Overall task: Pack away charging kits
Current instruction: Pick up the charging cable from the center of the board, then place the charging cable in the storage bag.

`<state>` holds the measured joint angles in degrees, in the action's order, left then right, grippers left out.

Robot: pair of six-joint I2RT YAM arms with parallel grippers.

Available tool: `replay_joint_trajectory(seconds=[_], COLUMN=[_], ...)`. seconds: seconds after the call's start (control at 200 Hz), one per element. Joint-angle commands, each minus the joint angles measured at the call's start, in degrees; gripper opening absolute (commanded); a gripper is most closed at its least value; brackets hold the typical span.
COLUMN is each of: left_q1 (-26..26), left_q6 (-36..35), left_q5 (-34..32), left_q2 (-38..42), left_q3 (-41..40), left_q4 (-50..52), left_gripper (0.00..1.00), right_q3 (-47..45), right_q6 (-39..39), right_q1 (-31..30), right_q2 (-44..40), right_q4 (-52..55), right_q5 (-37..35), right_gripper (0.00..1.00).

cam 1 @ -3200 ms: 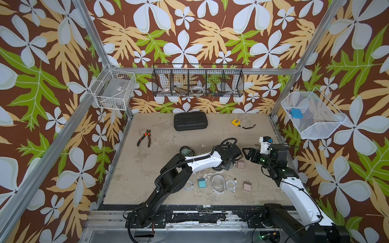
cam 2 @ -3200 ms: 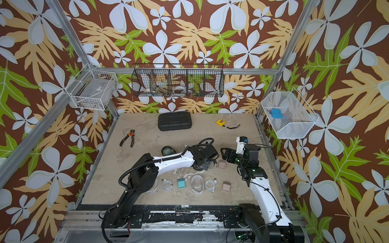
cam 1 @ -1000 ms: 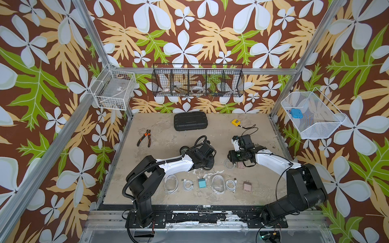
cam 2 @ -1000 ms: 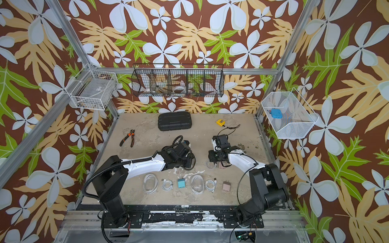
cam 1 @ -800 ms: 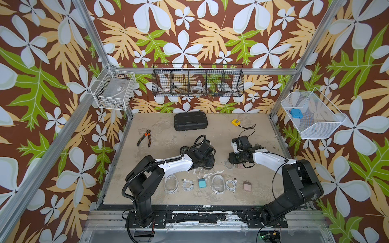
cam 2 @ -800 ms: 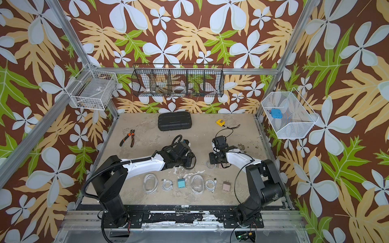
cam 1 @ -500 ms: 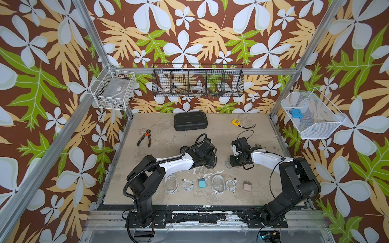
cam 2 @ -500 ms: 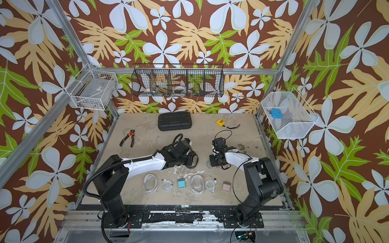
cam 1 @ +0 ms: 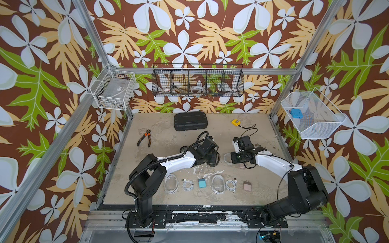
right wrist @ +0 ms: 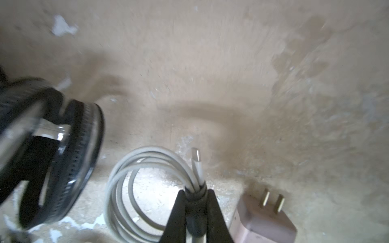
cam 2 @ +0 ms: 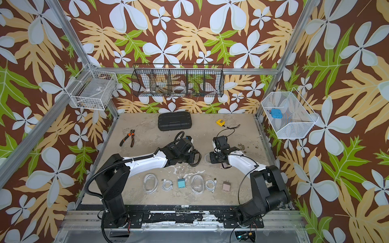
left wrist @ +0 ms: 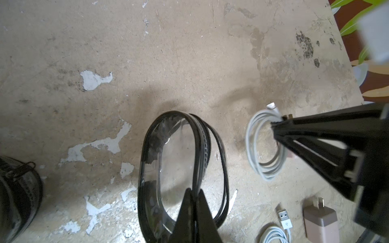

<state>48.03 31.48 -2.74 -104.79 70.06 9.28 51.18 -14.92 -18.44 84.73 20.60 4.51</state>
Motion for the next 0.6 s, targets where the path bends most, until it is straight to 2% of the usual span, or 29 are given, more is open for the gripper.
replay_joint_trajectory(seconds=[0.0,0.11,0.325,0.475,0.596], left_q1=[0.0,-0.03,0.0,0.01,-0.05], left_q6=[1.25,1.93,3.08,3.31,3.69], left_q5=[-0.26,0.27,1.01,0.34,-0.2], left_q2=[-0.5,-1.36,-2.13,-0.31,1.46], left_q3=[1.03,2.04,3.31,2.44,0.87], left_q4=[0.39,0.44,0.6,0.62,0.07], left_gripper=[0.0,0.0,0.0,0.0,0.0], right_q3=[1.79,3.75,4.5,2.72,2.29], right_q6=[-1.41,-2.16,-4.49,-4.89,-3.82], right_q1=[-0.19,-1.62,-7.63,-7.76,-7.82], right_q2=[-3.32,-4.03,1.68,4.65,6.64], right_q4=[2.13,3.16,0.18,-2.28,-1.92], right_q5=[0.74,3.04,5.55,5.94,3.44], right_gripper=[0.08,0.08,0.09,0.09,0.08])
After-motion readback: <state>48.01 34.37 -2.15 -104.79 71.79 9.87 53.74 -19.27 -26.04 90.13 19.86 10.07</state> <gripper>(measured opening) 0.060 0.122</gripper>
